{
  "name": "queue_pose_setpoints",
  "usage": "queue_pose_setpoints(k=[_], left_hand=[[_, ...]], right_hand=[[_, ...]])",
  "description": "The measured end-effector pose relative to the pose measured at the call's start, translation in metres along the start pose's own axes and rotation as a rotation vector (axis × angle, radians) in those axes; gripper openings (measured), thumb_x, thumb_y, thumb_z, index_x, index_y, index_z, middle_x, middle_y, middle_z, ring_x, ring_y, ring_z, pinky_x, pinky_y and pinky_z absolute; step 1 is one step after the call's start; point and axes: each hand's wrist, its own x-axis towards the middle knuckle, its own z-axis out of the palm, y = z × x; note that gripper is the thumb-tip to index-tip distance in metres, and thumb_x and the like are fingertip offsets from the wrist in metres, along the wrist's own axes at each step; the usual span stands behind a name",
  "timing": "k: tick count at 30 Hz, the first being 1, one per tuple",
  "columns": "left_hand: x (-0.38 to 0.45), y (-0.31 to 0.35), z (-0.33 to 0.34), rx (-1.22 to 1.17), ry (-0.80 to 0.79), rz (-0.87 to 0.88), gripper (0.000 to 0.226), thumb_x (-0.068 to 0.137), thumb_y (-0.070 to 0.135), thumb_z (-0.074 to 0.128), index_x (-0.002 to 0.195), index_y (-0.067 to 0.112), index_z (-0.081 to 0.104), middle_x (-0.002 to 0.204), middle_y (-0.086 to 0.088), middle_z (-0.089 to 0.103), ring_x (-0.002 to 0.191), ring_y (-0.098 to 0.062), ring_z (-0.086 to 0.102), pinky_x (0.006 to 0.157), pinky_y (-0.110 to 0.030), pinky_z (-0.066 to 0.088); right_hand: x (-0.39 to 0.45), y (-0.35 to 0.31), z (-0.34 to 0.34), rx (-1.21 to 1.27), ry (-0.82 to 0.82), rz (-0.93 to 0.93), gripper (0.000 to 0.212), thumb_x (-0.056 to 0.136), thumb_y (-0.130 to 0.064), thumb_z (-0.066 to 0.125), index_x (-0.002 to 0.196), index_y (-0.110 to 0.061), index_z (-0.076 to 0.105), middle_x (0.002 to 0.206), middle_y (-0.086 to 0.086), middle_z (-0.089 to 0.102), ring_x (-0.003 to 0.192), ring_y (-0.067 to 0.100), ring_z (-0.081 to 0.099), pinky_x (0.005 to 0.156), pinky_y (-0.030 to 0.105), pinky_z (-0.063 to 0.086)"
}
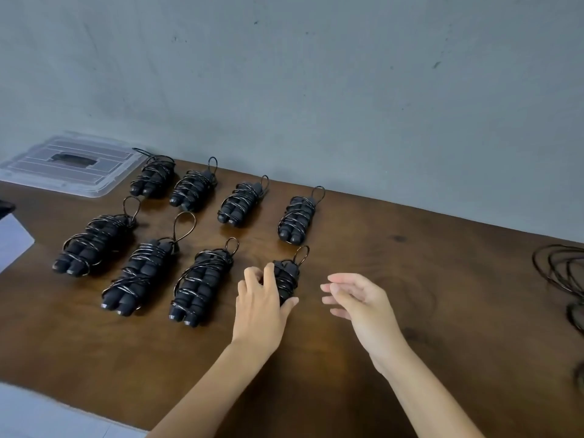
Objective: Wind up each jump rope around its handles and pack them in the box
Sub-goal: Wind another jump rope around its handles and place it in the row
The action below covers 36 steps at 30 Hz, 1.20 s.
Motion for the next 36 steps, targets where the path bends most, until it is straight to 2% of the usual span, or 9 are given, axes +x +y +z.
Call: queue_pose_setpoints(k=[6, 9, 15, 18, 24, 27, 30, 32, 36], left_hand=[[0.000, 0.002, -0.003, 0.087, 0.007, -0.003, 0.088, 0.093, 0.070, 0.058, 0.158, 0.022, 0.022, 0.146, -0.004, 0.033, 0.130, -0.022, 0.046, 0.104, -0.032, 0.047], [0.002, 0.006, -0.009, 0.133, 0.031, 0.003, 0.088, 0.093, 0.075, 0.051, 0.158, 0.023, 0.023, 0.151, -0.005, 0.033, 0.134, -0.025, 0.044, 0.107, -0.036, 0.044], [0.012, 0.029, -0.017, -0.010, 0.063, 0.142, 0.060, 0.101, 0.061, 0.050, 0.149, 0.026, 0.043, 0.152, 0.000, 0.038, 0.139, -0.022, 0.040, 0.116, -0.036, 0.039], [0.014, 0.048, -0.014, -0.135, 0.059, 0.254, 0.046, 0.103, 0.050, 0.056, 0.142, 0.025, 0.055, 0.145, 0.003, 0.049, 0.135, -0.019, 0.044, 0.114, -0.034, 0.040], [0.010, 0.103, -0.002, -0.266, 0.025, 0.468, 0.027, 0.104, 0.040, 0.058, 0.125, 0.025, 0.065, 0.127, 0.012, 0.059, 0.120, -0.010, 0.051, 0.093, -0.017, 0.039], [0.005, 0.142, 0.009, -0.305, -0.006, 0.517, 0.023, 0.104, 0.039, 0.057, 0.121, 0.027, 0.065, 0.124, 0.014, 0.061, 0.117, -0.005, 0.054, 0.094, -0.013, 0.036], [0.000, 0.182, 0.024, -0.347, -0.056, 0.559, 0.020, 0.103, 0.040, 0.058, 0.117, 0.028, 0.066, 0.117, 0.015, 0.063, 0.113, -0.004, 0.057, 0.095, -0.014, 0.040], [-0.004, 0.206, 0.036, -0.373, -0.104, 0.582, 0.016, 0.103, 0.040, 0.059, 0.113, 0.029, 0.066, 0.110, 0.017, 0.063, 0.109, -0.004, 0.057, 0.095, -0.020, 0.045], [-0.020, 0.261, 0.064, -0.407, -0.189, 0.631, 0.011, 0.101, 0.039, 0.061, 0.107, 0.031, 0.066, 0.104, 0.019, 0.062, 0.104, -0.004, 0.057, 0.090, -0.023, 0.044]], right_hand=[[-0.002, 0.008, 0.002, -0.064, 0.051, 0.018, 0.013, 0.101, -0.020, 0.062, 0.110, -0.025, 0.069, 0.096, -0.014, 0.076, 0.091, 0.006, 0.073, 0.080, 0.023, 0.060], [-0.003, 0.010, -0.002, -0.075, 0.050, 0.025, 0.014, 0.101, -0.018, 0.062, 0.110, -0.024, 0.070, 0.096, -0.013, 0.077, 0.090, 0.007, 0.074, 0.079, 0.023, 0.060], [-0.006, 0.012, -0.025, -0.090, 0.112, 0.037, 0.014, 0.101, -0.020, 0.061, 0.111, -0.025, 0.069, 0.100, -0.008, 0.076, 0.089, 0.008, 0.074, 0.081, 0.023, 0.060], [-0.011, 0.014, -0.047, -0.062, 0.157, 0.045, 0.013, 0.102, -0.020, 0.060, 0.110, -0.024, 0.070, 0.099, -0.007, 0.077, 0.089, 0.010, 0.074, 0.083, 0.026, 0.060], [-0.019, 0.021, -0.108, -0.006, 0.277, 0.059, 0.013, 0.101, -0.014, 0.060, 0.109, -0.019, 0.071, 0.098, -0.001, 0.078, 0.087, 0.018, 0.075, 0.085, 0.033, 0.060], [-0.027, 0.026, -0.149, 0.006, 0.354, 0.065, 0.014, 0.101, -0.011, 0.060, 0.108, -0.016, 0.070, 0.098, 0.002, 0.078, 0.086, 0.020, 0.075, 0.083, 0.033, 0.059], [-0.039, 0.034, -0.193, -0.021, 0.429, 0.059, 0.014, 0.101, -0.011, 0.060, 0.108, -0.018, 0.070, 0.096, -0.002, 0.078, 0.084, 0.017, 0.075, 0.082, 0.032, 0.059], [-0.047, 0.041, -0.222, -0.050, 0.471, 0.060, 0.014, 0.101, -0.012, 0.060, 0.107, -0.020, 0.070, 0.095, -0.004, 0.078, 0.084, 0.014, 0.075, 0.082, 0.031, 0.059], [-0.069, 0.059, -0.287, -0.100, 0.580, 0.080, 0.015, 0.101, -0.011, 0.059, 0.106, -0.020, 0.070, 0.096, -0.002, 0.077, 0.081, 0.012, 0.074, 0.081, 0.032, 0.058]])
